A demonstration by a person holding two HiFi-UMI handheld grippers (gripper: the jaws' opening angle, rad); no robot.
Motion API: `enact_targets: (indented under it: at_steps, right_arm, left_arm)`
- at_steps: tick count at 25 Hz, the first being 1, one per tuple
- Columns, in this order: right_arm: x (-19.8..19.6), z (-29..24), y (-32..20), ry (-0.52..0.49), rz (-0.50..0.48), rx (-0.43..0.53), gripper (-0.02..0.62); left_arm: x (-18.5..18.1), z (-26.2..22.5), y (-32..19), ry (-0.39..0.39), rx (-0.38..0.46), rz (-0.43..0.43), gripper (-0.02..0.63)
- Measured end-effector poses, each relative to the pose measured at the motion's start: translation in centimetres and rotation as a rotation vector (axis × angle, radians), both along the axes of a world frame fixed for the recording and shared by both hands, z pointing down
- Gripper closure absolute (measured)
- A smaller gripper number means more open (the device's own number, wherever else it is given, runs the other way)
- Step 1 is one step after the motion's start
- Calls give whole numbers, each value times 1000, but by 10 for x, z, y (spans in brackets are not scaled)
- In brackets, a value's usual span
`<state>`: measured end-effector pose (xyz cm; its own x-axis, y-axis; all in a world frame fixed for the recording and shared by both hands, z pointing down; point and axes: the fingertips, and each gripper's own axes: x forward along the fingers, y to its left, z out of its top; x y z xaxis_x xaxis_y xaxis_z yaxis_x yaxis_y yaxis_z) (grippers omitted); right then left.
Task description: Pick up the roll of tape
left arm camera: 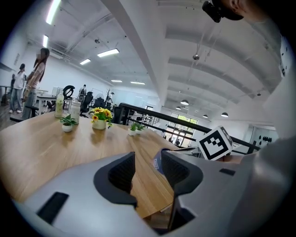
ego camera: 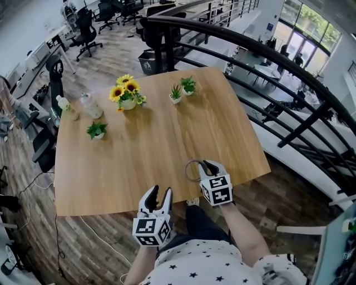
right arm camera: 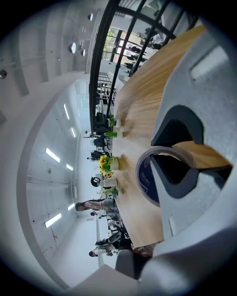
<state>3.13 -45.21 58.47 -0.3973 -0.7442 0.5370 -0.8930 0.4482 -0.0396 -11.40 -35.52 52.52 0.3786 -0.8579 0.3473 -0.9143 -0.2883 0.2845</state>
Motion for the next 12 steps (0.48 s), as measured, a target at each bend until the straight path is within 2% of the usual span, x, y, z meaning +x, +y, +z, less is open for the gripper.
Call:
enact_targets:
  at_steps: [12]
  right_arm:
    - [3, -46, 69, -33, 3, 86, 528]
  left_arm:
    - [-3, -20, 60, -4, 43, -13, 434]
